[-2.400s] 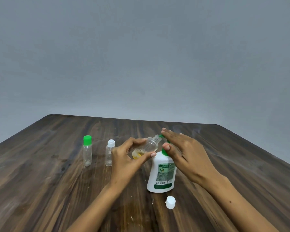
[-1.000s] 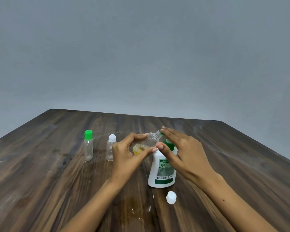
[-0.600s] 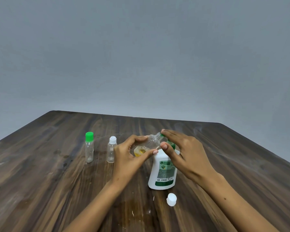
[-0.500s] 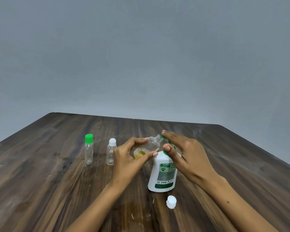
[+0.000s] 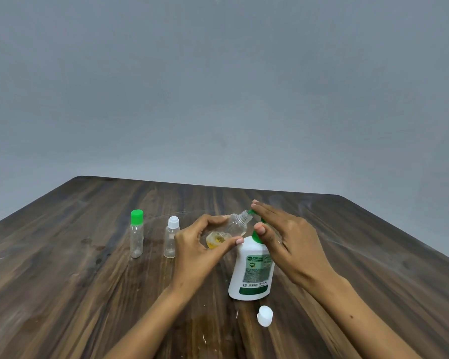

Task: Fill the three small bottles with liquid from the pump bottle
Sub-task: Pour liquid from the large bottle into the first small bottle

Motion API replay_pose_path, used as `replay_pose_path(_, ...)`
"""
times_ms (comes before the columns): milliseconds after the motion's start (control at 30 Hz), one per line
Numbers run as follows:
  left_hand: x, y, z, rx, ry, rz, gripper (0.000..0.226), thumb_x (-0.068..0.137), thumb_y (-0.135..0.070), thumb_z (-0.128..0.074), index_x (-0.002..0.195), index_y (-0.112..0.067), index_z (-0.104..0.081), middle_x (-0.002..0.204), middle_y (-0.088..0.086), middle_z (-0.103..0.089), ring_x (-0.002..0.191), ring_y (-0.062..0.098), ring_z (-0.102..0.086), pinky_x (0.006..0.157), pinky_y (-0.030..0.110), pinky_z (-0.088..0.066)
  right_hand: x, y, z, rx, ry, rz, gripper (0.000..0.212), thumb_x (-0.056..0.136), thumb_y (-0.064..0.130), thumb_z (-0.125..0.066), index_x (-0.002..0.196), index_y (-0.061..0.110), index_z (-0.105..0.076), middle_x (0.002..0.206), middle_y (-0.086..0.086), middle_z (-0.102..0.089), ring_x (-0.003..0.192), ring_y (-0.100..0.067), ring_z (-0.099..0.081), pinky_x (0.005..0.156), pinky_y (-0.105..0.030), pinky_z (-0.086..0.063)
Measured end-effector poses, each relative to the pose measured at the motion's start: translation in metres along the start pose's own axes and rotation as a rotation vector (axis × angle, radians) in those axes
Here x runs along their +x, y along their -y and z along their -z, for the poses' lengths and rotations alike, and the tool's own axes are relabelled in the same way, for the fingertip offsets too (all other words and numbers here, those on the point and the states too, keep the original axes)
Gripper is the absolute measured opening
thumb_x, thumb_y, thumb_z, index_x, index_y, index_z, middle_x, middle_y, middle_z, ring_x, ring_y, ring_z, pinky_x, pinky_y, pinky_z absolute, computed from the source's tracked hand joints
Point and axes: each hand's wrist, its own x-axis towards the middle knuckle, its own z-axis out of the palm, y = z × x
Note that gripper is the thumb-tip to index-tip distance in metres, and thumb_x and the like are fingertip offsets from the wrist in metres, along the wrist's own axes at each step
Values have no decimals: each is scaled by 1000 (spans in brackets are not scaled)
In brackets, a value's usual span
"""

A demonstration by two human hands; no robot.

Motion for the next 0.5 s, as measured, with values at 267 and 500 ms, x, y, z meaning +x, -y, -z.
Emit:
replay_pose_path(267, -1, -2, 1, -20, 19, 12, 47, 65, -40, -81, 99, -9, -73, 100, -9, -74, 96, 1, -69, 82, 16, -54, -5, 4, -5, -74, -8, 13, 94, 82, 82, -8, 124, 20, -64, 131, 5, -58, 123, -11, -52, 92, -19, -35)
replay_pose_path(500, -1, -1, -1, -11, 0, 0, 40, 62, -26, -87, 96, -12, -72, 97, -12, -73, 94, -1, -69, 82, 13, -53, -5, 1, -6, -9, -28, 8, 88, 84, 80, -10, 126, 22, -62, 134, 8, -55, 126, -6, -47, 97, -24, -40)
